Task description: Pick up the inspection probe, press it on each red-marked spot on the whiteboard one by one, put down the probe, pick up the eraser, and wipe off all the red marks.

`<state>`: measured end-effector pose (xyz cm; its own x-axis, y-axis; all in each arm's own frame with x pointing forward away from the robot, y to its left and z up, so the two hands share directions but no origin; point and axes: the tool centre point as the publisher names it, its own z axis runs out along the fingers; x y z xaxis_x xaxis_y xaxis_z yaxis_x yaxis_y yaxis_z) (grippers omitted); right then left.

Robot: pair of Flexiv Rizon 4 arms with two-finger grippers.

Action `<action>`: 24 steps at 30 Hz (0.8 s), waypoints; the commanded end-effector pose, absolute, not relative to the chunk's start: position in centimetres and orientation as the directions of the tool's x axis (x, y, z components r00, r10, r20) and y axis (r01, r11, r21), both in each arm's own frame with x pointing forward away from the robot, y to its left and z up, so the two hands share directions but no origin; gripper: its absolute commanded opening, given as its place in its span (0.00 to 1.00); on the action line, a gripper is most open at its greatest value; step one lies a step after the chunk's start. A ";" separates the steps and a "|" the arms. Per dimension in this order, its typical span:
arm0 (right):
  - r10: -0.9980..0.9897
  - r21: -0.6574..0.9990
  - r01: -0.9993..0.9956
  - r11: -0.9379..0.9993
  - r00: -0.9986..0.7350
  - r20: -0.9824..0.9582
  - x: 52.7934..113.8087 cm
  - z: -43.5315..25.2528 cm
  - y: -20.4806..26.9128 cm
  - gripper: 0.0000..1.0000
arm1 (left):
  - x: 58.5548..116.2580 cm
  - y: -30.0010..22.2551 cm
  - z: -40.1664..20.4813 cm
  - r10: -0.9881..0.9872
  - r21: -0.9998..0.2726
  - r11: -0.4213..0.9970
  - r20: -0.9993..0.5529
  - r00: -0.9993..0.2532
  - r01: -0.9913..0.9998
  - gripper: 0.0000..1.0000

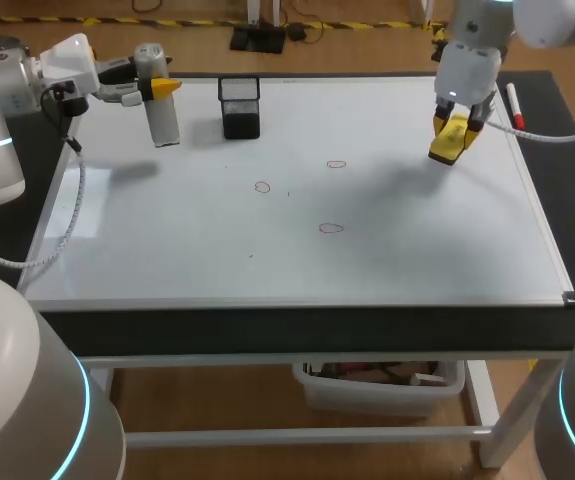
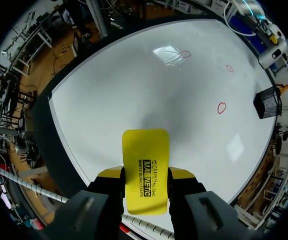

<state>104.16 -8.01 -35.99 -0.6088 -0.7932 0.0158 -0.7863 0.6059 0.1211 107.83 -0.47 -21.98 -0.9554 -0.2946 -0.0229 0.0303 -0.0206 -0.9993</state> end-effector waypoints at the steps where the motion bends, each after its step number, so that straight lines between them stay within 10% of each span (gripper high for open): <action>1: -0.794 0.120 -0.788 0.605 -0.607 0.017 104.2 -35.9 -8.1 0.00 | 105.7 -2.0 -21.4 -0.286 -0.998 -0.042 -0.026 -0.958 0.039 0.00; 24: -0.794 0.120 -0.788 0.605 -0.607 0.017 104.2 -35.9 -8.1 0.00 | 98.3 -14.5 -23.4 0.069 -0.995 -0.096 0.036 -0.997 -0.043 0.00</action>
